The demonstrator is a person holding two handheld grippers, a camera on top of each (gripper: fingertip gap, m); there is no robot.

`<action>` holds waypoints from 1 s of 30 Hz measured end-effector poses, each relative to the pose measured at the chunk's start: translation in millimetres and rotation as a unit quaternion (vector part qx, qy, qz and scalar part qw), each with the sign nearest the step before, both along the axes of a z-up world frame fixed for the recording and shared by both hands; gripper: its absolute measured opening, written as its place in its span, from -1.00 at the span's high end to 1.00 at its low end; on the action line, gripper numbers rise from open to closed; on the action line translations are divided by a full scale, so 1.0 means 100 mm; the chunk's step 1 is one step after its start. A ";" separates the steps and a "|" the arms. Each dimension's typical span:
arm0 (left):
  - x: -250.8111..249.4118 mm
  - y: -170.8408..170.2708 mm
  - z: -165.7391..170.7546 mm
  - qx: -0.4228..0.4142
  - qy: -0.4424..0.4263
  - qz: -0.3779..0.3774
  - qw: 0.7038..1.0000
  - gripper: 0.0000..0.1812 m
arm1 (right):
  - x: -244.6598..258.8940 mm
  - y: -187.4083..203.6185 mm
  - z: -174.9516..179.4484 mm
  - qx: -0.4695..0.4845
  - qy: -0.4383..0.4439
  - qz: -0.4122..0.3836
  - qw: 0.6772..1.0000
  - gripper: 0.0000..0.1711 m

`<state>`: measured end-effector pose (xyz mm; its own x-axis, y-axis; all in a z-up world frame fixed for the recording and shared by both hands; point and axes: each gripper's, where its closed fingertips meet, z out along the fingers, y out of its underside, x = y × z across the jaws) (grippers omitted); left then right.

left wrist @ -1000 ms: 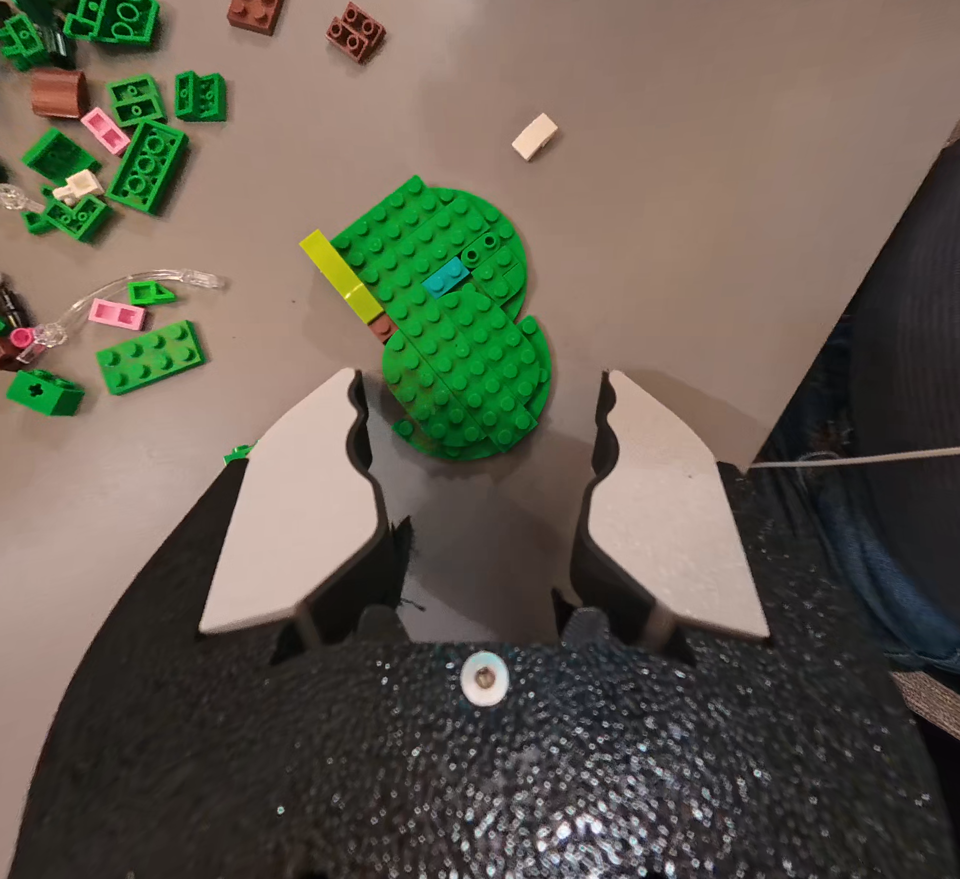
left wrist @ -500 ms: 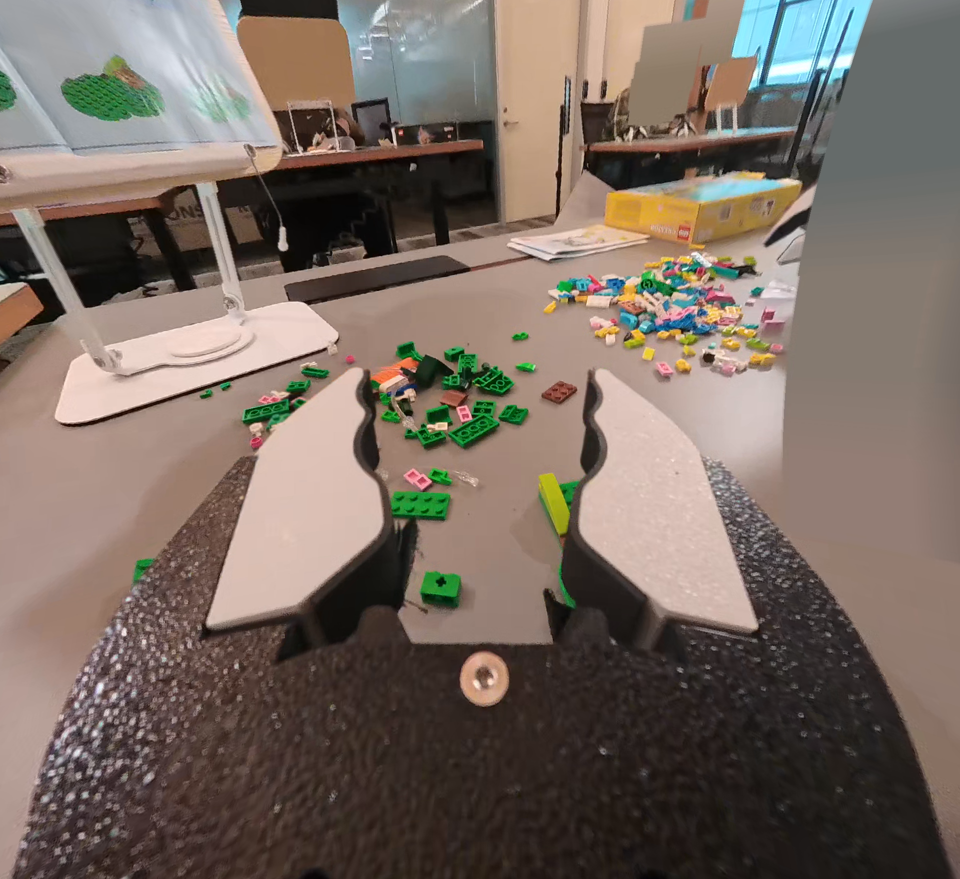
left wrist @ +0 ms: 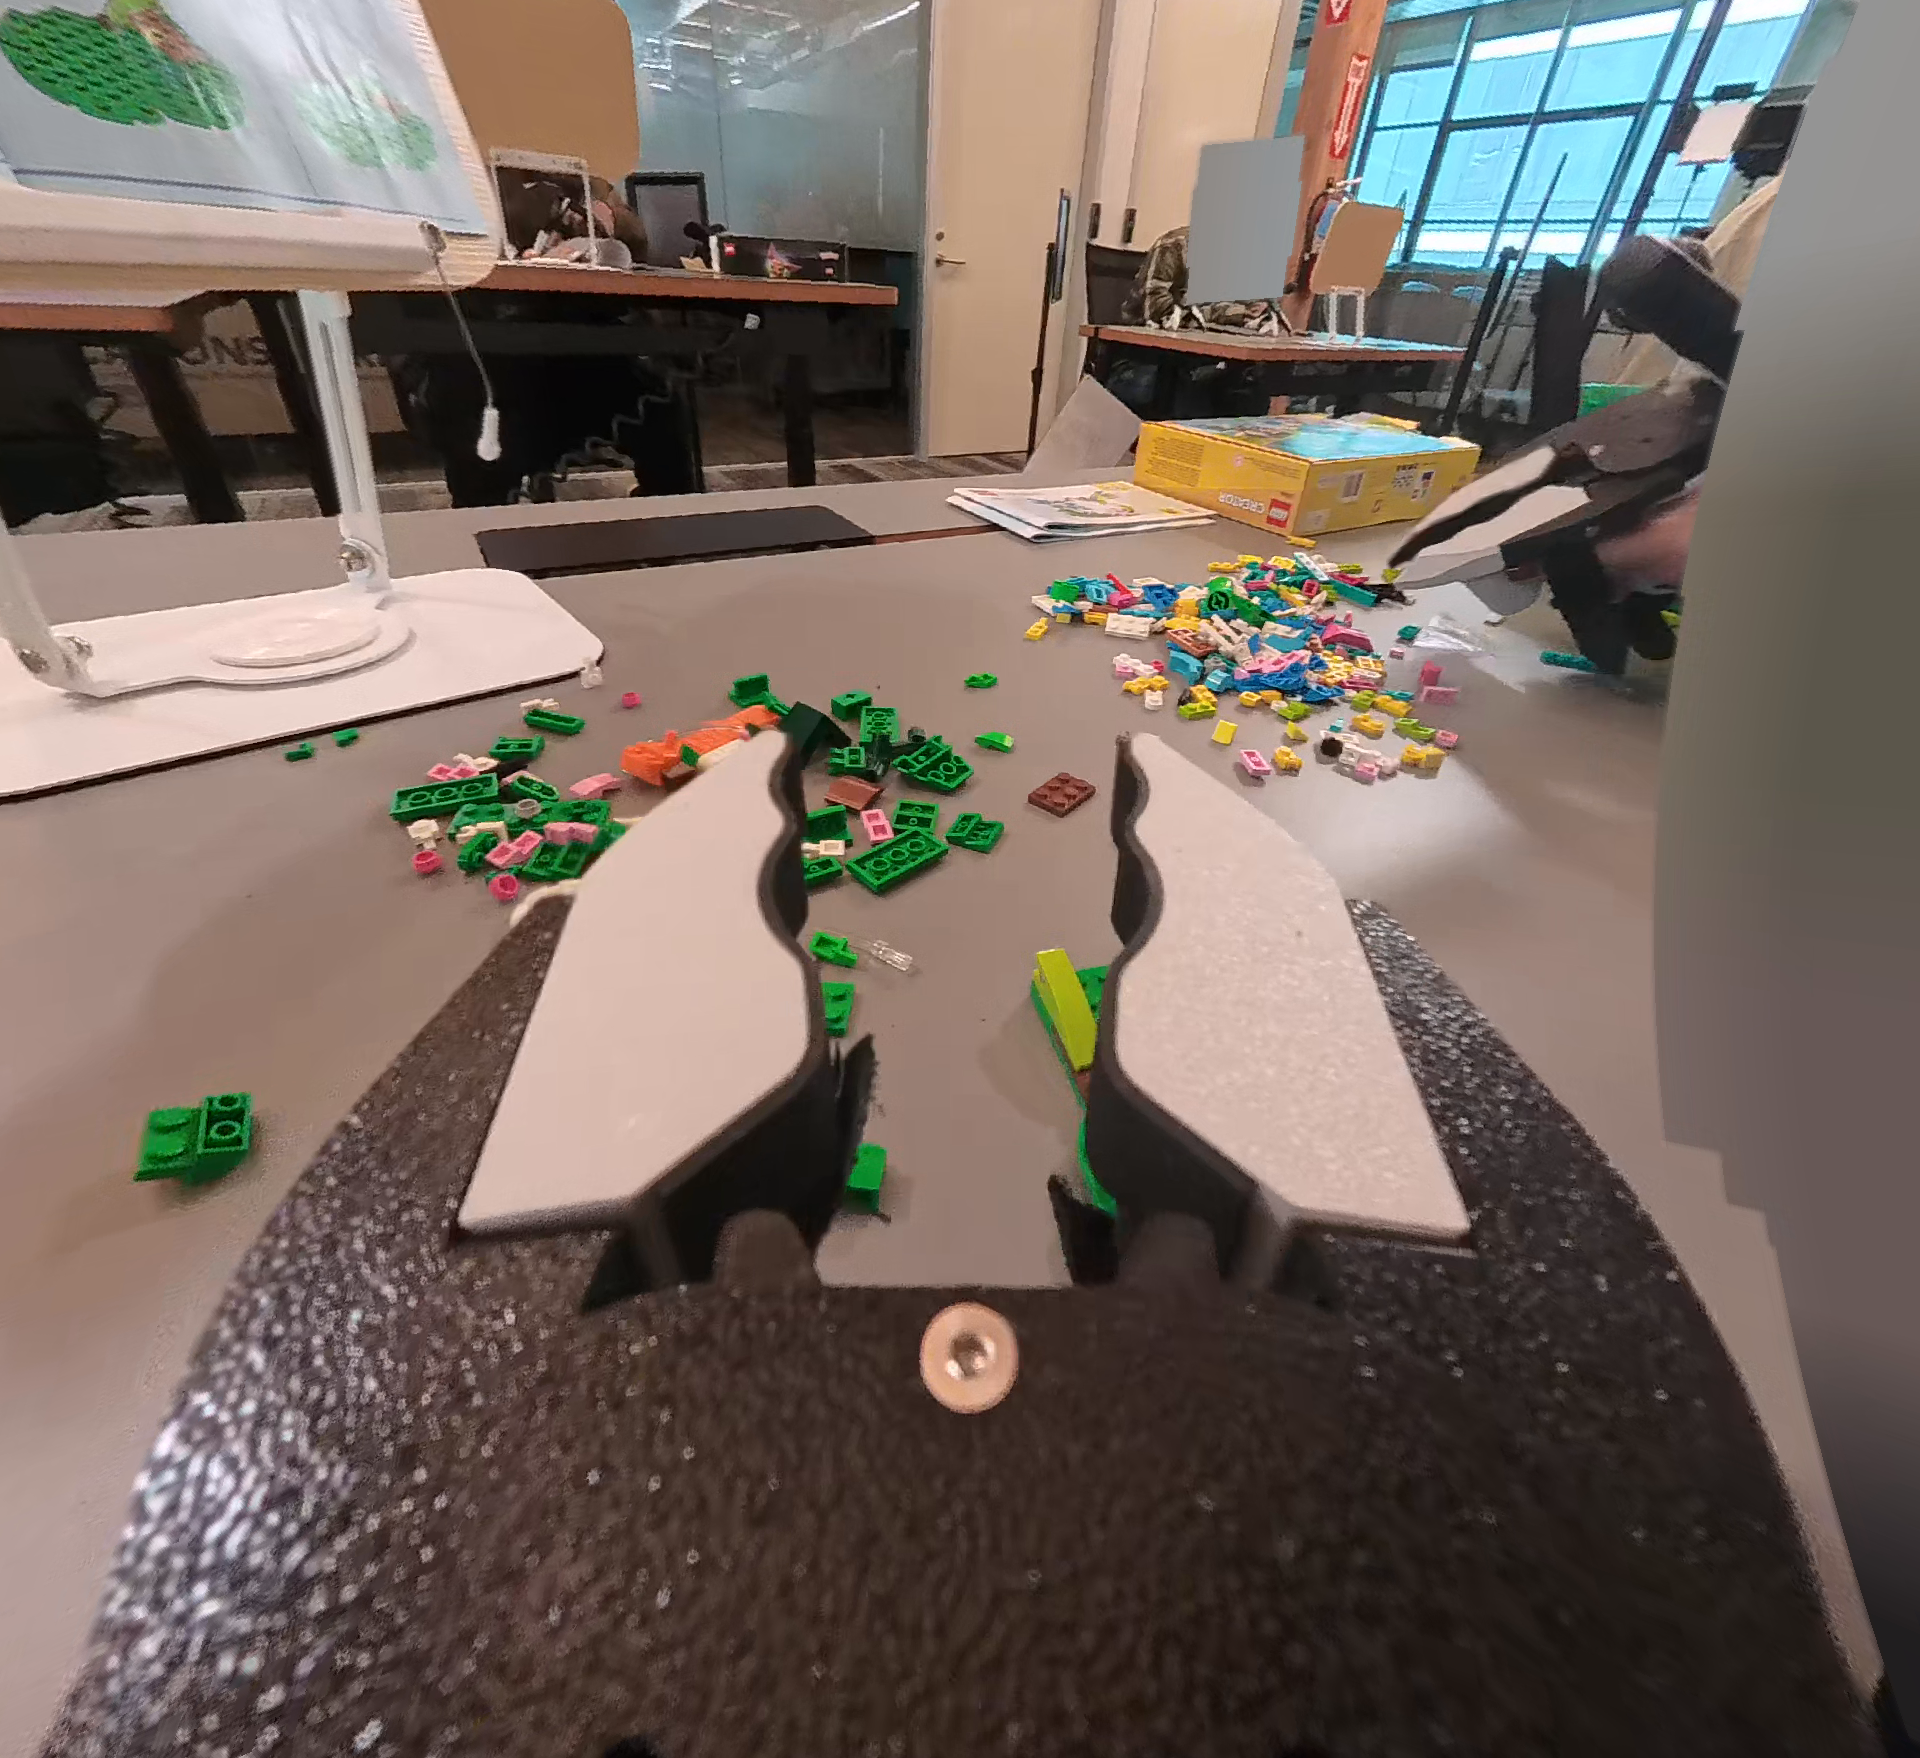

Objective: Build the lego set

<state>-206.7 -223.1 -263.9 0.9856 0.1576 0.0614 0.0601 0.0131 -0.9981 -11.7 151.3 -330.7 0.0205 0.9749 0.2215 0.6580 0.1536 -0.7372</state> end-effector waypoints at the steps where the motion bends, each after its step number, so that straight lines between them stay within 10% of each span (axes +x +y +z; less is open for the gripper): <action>1: -0.02 -0.01 0.00 0.002 -0.005 0.003 1.000 0.39 | 0.02 0.01 -0.01 -0.012 0.004 -0.002 1.000 0.75; 6: -0.04 -0.02 0.00 0.006 -0.024 0.000 1.000 0.45 | -0.14 -0.26 -0.01 -0.061 0.022 0.057 0.996 0.72; 24: -0.03 0.00 -0.01 0.000 -0.027 -0.006 1.000 0.49 | -0.52 -0.29 -0.24 0.352 -0.167 0.284 0.876 0.97; 30: -0.02 0.02 -0.04 -0.013 -0.026 -0.009 1.000 0.42 | -0.53 -0.31 -0.02 0.188 -0.085 0.207 0.956 1.00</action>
